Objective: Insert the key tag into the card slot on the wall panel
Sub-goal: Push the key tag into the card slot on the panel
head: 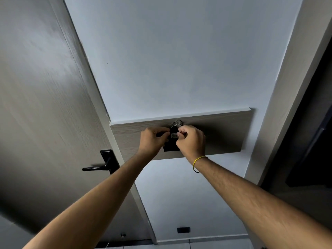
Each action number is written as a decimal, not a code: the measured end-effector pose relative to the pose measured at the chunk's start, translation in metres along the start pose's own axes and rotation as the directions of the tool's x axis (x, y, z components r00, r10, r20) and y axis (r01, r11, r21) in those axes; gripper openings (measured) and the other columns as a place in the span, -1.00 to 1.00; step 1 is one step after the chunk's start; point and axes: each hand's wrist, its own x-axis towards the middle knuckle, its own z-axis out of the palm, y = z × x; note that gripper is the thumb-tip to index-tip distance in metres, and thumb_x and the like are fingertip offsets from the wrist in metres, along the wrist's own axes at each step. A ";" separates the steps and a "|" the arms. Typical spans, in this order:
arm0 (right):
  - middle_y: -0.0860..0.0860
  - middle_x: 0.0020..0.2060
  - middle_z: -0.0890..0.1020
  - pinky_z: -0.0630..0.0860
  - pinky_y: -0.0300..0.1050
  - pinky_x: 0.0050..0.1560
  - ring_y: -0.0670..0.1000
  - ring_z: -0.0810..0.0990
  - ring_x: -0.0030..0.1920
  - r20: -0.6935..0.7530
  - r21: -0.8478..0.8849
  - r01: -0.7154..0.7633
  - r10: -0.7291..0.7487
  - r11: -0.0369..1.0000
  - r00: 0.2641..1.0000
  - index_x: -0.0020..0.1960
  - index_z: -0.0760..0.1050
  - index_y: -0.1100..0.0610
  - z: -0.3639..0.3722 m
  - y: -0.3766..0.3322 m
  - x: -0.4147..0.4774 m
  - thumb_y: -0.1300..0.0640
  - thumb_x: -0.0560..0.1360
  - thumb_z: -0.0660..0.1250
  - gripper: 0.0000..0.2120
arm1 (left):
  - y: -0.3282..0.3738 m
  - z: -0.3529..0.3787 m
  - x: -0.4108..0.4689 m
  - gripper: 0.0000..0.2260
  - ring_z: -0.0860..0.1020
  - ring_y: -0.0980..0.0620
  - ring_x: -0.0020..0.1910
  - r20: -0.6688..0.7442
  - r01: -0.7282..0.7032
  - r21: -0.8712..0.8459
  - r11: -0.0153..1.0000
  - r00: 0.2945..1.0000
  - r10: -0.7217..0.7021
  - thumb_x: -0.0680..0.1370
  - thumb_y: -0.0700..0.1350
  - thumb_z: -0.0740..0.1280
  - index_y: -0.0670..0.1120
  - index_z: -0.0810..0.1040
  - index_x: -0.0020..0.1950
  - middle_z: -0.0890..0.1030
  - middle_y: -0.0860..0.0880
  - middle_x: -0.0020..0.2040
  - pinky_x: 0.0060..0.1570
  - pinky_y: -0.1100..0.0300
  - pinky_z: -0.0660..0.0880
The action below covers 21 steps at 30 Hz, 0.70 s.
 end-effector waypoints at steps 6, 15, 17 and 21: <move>0.14 -0.19 0.72 0.35 -0.15 -0.21 0.14 0.59 -0.23 0.016 -0.010 -0.059 0.059 0.998 0.998 -0.19 0.66 0.21 0.005 -0.002 -0.003 0.37 0.34 0.37 -0.87 | 0.000 0.013 -0.004 -0.91 0.61 0.16 -0.35 -0.064 -0.073 0.159 0.985 0.994 0.084 0.48 -0.17 0.48 -0.05 0.79 -0.11 0.76 -0.03 -0.27 -0.27 0.35 0.52; 0.13 -0.06 0.68 0.61 0.09 0.03 0.22 0.66 -0.03 -0.023 -0.064 0.140 -0.142 0.988 0.990 0.03 0.68 0.19 -0.032 0.025 -0.004 0.26 0.51 0.40 -0.87 | -0.007 -0.007 -0.008 -0.78 0.72 -0.20 -0.12 -0.177 -0.234 0.372 0.898 0.932 0.316 0.53 -0.32 0.40 -0.17 0.75 0.11 0.76 -0.13 -0.01 -0.15 0.02 0.64; 0.15 0.09 0.65 0.55 0.05 0.25 0.21 0.61 0.15 -0.096 -0.136 0.230 -0.244 0.964 0.965 0.17 0.63 0.23 -0.046 0.034 0.003 0.28 0.50 0.38 -0.75 | -0.014 -0.020 -0.010 -0.69 0.69 -0.22 0.04 -0.234 -0.243 0.427 0.871 0.901 0.366 0.53 -0.38 0.35 -0.20 0.70 0.23 0.73 -0.16 0.11 -0.07 -0.02 0.65; 0.15 0.32 0.51 0.46 0.03 0.49 0.20 0.48 0.39 -0.054 -0.263 0.329 -0.355 0.907 0.933 0.36 0.51 0.22 -0.068 0.050 0.020 0.26 0.51 0.33 -0.59 | -0.027 -0.037 -0.014 -0.58 0.57 -0.28 0.34 -0.202 -0.282 0.537 0.795 0.872 0.446 0.54 -0.43 0.27 -0.28 0.56 0.40 0.62 -0.25 0.35 0.29 -0.11 0.56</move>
